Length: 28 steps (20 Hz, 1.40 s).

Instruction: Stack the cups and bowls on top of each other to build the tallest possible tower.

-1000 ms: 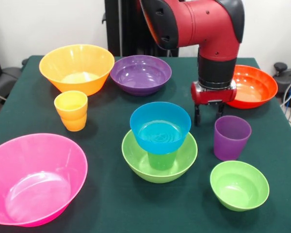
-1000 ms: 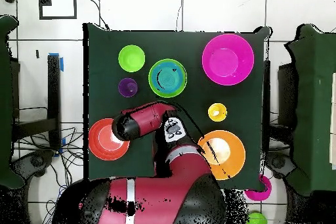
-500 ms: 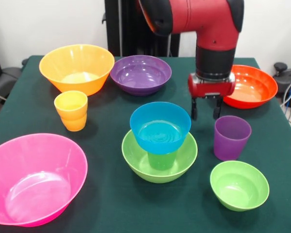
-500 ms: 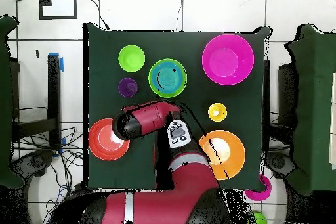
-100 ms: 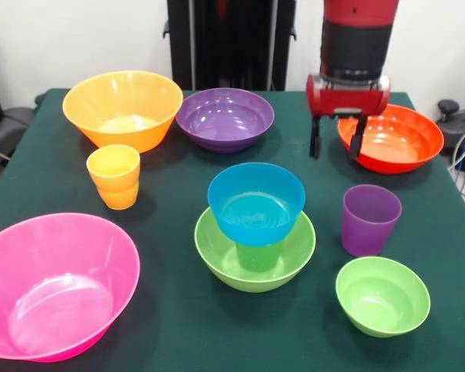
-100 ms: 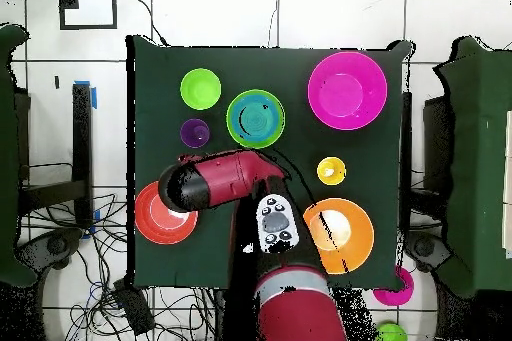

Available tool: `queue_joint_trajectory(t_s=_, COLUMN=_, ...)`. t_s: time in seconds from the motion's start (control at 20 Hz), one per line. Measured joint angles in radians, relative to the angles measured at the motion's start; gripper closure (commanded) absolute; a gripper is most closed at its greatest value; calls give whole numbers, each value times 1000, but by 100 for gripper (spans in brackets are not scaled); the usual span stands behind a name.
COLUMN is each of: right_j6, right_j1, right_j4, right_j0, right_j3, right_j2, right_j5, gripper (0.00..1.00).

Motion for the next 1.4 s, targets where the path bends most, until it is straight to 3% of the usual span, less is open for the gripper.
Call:
queue_joint_trajectory(t_s=0.3, right_j6=0, right_j1=-45, right_j4=56, right_j0=55, right_j3=-2, right_j2=-19, right_j5=37, gripper=0)
queue_joint_trajectory(t_s=0.75, right_j6=6, right_j1=-27, right_j4=135, right_j0=241, right_j3=-69, right_j2=-75, right_j5=77, gripper=0)
queue_joint_trajectory(t_s=0.85, right_j6=12, right_j1=7, right_j4=156, right_j0=295, right_j3=-114, right_j2=-96, right_j5=77, gripper=0)
queue_joint_trajectory(t_s=1.05, right_j6=13, right_j1=71, right_j4=167, right_j0=333, right_j3=-185, right_j2=-116, right_j5=77, gripper=0)
queue_joint_trajectory(t_s=1.4, right_j6=13, right_j1=177, right_j4=167, right_j0=325, right_j3=-288, right_j2=-142, right_j5=77, gripper=0)
